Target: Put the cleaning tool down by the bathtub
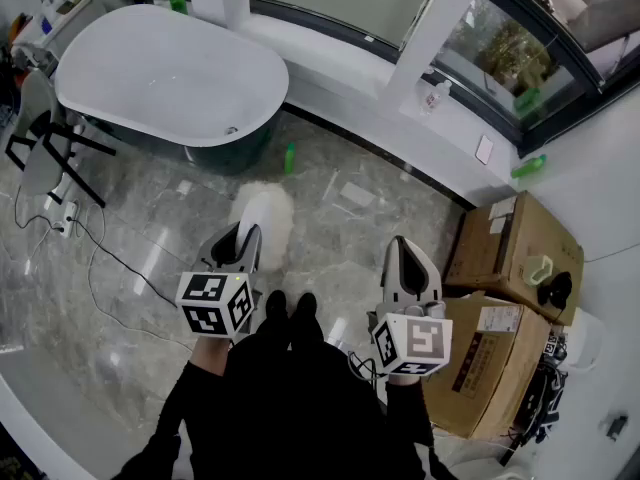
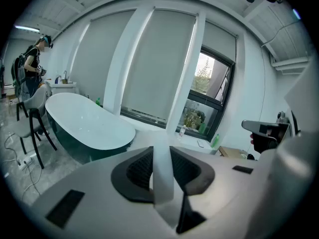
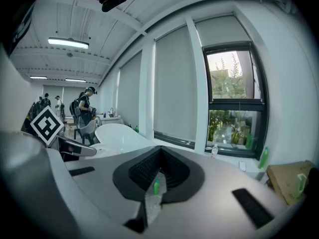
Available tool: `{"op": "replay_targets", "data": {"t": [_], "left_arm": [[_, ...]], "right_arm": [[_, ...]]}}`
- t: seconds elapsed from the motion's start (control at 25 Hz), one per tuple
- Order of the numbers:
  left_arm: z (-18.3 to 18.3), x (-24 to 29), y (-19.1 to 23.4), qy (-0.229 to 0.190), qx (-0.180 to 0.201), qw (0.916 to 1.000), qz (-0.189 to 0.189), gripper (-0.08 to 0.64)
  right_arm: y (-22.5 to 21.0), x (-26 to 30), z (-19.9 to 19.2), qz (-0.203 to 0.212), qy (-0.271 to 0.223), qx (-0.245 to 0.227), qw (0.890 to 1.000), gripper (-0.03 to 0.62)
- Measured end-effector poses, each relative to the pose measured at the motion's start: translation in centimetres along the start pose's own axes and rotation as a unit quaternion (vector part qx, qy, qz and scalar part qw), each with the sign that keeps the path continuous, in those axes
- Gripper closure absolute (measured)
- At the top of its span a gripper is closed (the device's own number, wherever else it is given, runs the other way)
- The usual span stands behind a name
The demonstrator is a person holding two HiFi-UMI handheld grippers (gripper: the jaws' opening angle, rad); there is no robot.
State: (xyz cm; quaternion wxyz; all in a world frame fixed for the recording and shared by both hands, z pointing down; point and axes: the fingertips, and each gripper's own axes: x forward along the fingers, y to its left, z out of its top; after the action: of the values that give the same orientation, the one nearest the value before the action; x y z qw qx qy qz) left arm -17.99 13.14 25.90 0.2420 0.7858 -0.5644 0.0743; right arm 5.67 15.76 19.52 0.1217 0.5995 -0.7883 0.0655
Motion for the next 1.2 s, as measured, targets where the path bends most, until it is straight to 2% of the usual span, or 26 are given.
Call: {"op": "replay_targets", "data": {"t": [0.52, 0.76, 1.2], "left_arm": [[-0.8, 1.9, -0.2, 0.018, -0.006, 0.9998, -0.002, 0.46], [-1.1, 4.3, -1.4, 0.03, 0.006, 0.9995, -0.009, 0.46], [0.6, 8.8, -5.0, 0.017, 0.014, 0.9997, -0.014, 0.46]], "right_arm": [[-1.2, 0.7, -0.7, 0.0, 0.012, 0.02, 1.0, 0.593], [-3.5, 0.4, -1.1, -0.017, 0.012, 0.025, 0.999, 0.594], [-9.0, -0.4, -0.8, -0.048, 0.003, 0.039, 0.998, 0.594]]}}
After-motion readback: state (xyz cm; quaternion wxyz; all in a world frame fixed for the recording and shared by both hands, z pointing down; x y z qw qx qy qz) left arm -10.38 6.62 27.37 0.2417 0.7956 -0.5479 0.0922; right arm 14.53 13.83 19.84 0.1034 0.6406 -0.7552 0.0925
